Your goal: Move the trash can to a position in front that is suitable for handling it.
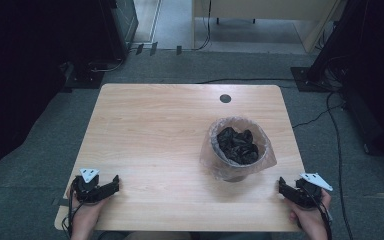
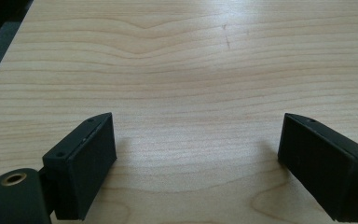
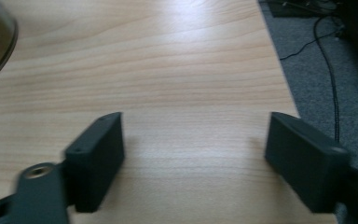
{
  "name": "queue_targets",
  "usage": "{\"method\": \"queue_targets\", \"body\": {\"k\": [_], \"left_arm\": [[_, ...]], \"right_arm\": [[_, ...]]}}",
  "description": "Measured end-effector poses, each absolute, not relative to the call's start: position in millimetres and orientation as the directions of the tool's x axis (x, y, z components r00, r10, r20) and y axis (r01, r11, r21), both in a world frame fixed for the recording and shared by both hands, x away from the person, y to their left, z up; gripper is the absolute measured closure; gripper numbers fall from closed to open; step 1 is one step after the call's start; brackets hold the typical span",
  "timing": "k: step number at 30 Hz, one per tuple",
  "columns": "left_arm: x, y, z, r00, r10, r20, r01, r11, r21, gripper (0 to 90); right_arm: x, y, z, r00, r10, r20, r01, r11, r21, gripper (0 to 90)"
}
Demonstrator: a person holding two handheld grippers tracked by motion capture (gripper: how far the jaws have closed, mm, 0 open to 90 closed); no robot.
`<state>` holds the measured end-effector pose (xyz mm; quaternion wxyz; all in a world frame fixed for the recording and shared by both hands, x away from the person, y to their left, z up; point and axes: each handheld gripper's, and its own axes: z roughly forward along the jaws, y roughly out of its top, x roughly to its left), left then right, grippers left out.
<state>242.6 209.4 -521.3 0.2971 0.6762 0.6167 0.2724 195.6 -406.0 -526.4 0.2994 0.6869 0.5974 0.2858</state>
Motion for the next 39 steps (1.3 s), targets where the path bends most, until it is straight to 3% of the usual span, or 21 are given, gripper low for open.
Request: {"method": "queue_targets", "body": {"k": [7, 9, 12, 15, 16, 22, 27, 39], "left_arm": [[243, 209, -521, 0.088, 0.996, 0.003, 0.672, -0.061, 0.738, 10.7], [243, 208, -521, 0.089, 0.996, 0.002, 0.671, -0.061, 0.739, 10.7], [243, 208, -521, 0.099, 0.995, 0.001, 0.670, -0.068, 0.739, 10.8], [243, 207, -521, 0.103, 0.995, 0.002, 0.671, -0.071, 0.738, 11.0], [243, 207, -521, 0.102, 0.995, 0.003, 0.669, -0.071, 0.740, 12.0], [243, 207, -521, 0.103, 0.995, 0.002, 0.667, -0.071, 0.742, 13.5], [243, 206, -521, 0.103, 0.995, 0.003, 0.668, -0.072, 0.741, 13.5], [243, 206, -521, 0.105, 0.994, 0.002, 0.667, -0.072, 0.741, 13.5]], "right_arm": [[194, -405, -519, 0.138, 0.984, 0.109, 0.502, -0.164, 0.849, 46.5], [199, -399, -509, 0.108, 0.991, 0.082, 0.441, -0.122, 0.889, 65.3], [206, -394, -503, 0.060, 0.997, 0.039, 0.450, -0.062, 0.891, 67.4], [220, -388, -496, 0.038, 0.997, 0.072, 0.467, -0.082, 0.881, 70.4], [231, -384, -490, 0.026, 0.995, 0.099, 0.469, -0.100, 0.878, 76.3], [257, -373, -477, 0.002, 0.983, 0.185, 0.488, -0.163, 0.858, 79.5], [274, -354, -477, -0.052, 0.980, 0.191, 0.503, -0.140, 0.853, 79.1], [273, -341, -479, -0.114, 0.971, 0.211, 0.493, -0.129, 0.860, 79.5]]}}
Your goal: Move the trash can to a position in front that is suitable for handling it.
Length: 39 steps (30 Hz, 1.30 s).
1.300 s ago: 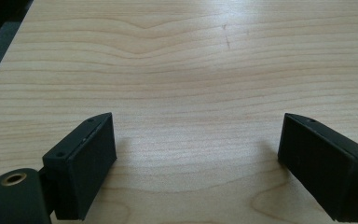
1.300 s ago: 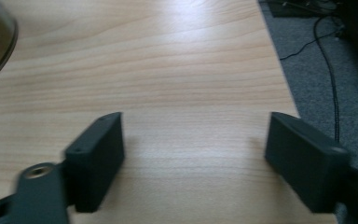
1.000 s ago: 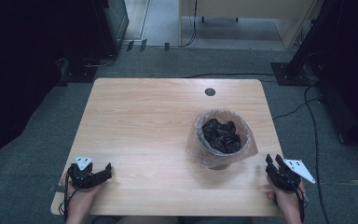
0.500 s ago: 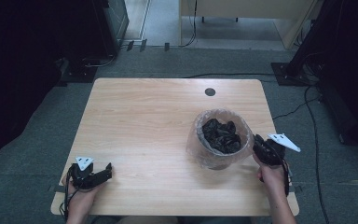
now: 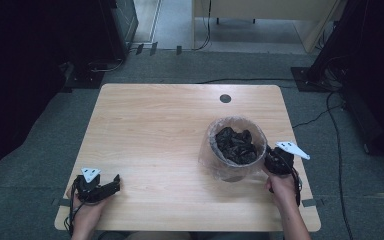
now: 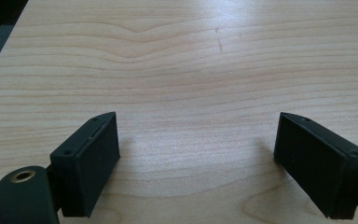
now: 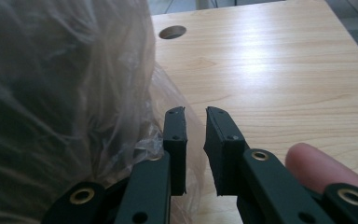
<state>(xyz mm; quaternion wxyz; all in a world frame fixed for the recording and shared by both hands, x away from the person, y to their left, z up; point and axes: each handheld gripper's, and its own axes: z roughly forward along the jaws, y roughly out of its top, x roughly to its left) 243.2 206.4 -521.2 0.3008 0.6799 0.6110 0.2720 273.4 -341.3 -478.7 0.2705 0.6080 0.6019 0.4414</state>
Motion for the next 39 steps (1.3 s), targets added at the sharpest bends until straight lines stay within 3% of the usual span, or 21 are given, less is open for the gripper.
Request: {"method": "queue_targets", "body": {"k": [32, 34, 39], "left_arm": [[244, 206, -521, 0.124, 0.992, 0.003, 0.665, -0.085, 0.742, 13.6], [244, 206, -521, 0.124, 0.992, 0.002, 0.665, -0.085, 0.742, 13.6], [244, 206, -521, 0.127, 0.992, 0.004, 0.665, -0.088, 0.741, 13.5]], "right_arm": [[250, -248, -479, -0.405, 0.902, 0.152, 0.480, 0.068, 0.875, 78.8], [248, -245, -478, -0.443, 0.883, 0.152, 0.465, 0.081, 0.882, 74.8], [246, -252, -474, -0.437, 0.880, 0.186, 0.462, 0.042, 0.886, 65.1]]}}
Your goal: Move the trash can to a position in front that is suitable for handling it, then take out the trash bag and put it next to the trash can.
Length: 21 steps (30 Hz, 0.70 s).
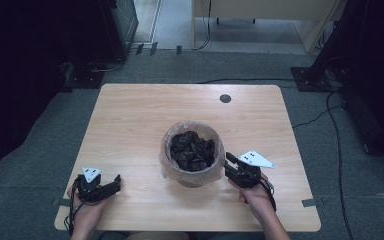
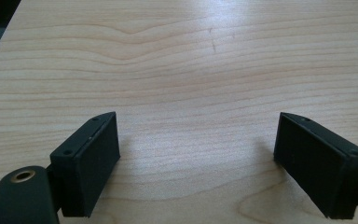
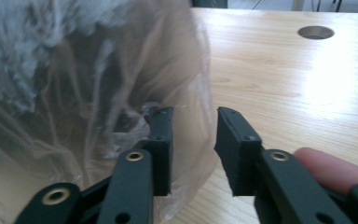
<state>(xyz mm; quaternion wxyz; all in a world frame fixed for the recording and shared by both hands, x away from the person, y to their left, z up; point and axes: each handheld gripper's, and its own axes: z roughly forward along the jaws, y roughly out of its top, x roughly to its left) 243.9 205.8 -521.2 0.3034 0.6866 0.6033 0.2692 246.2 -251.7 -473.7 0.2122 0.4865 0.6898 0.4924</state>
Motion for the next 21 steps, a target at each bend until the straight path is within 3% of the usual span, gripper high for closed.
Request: {"method": "queue_targets", "body": {"k": [11, 21], "left_arm": [[243, 206, -521, 0.131, 0.991, 0.005, 0.664, -0.091, 0.742, 13.6], [241, 189, -519, 0.151, 0.989, -0.007, 0.648, -0.093, 0.756, 14.9]], "right_arm": [[239, -283, -486, -0.271, 0.939, 0.212, 0.514, -0.045, 0.857, 42.3], [241, -286, -505, -0.196, 0.966, 0.166, 0.573, -0.025, 0.819, 34.3]]}}
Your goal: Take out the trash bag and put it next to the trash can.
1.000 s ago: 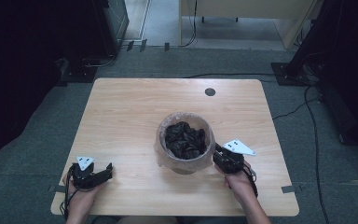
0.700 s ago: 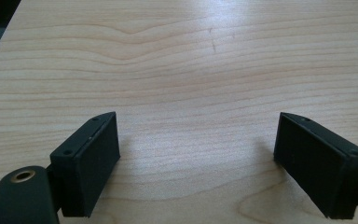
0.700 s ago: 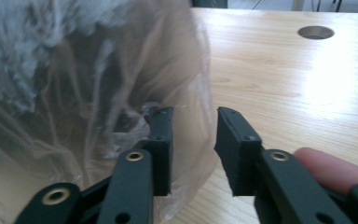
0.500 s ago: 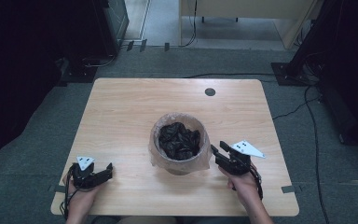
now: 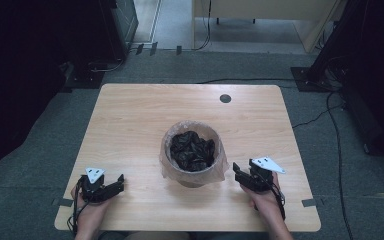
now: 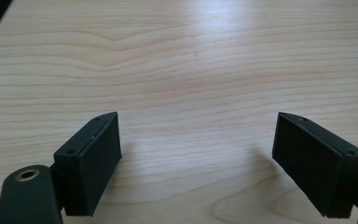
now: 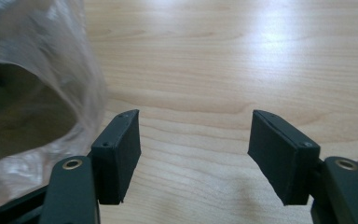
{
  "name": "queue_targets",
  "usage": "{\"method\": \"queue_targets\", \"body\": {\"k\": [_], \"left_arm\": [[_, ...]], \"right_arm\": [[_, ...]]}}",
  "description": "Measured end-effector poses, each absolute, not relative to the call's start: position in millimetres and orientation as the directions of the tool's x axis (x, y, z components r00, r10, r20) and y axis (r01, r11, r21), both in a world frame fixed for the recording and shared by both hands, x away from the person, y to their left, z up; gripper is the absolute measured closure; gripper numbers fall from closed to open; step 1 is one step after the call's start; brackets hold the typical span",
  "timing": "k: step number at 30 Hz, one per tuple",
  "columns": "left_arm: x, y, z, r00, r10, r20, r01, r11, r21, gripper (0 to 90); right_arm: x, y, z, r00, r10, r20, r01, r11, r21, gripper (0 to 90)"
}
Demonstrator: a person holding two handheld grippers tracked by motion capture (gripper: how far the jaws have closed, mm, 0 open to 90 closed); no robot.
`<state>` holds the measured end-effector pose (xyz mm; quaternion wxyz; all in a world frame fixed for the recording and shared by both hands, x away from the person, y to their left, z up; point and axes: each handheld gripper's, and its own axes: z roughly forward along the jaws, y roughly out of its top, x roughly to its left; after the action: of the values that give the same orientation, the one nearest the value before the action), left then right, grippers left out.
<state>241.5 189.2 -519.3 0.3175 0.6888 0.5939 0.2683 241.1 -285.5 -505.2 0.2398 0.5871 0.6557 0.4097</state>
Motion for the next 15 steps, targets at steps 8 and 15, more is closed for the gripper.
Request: {"method": "queue_targets", "body": {"k": [8, 15], "left_arm": [[244, 145, -516, 0.253, 0.967, -0.017, 0.626, -0.150, 0.765, 14.9], [248, 109, -512, 0.338, 0.941, -0.033, 0.624, -0.198, 0.756, 14.9]], "right_arm": [[247, -280, -522, -0.162, 0.982, 0.095, 0.626, 0.028, 0.780, 32.3], [249, -274, -525, -0.164, 0.985, 0.061, 0.644, 0.061, 0.763, 28.4]]}}
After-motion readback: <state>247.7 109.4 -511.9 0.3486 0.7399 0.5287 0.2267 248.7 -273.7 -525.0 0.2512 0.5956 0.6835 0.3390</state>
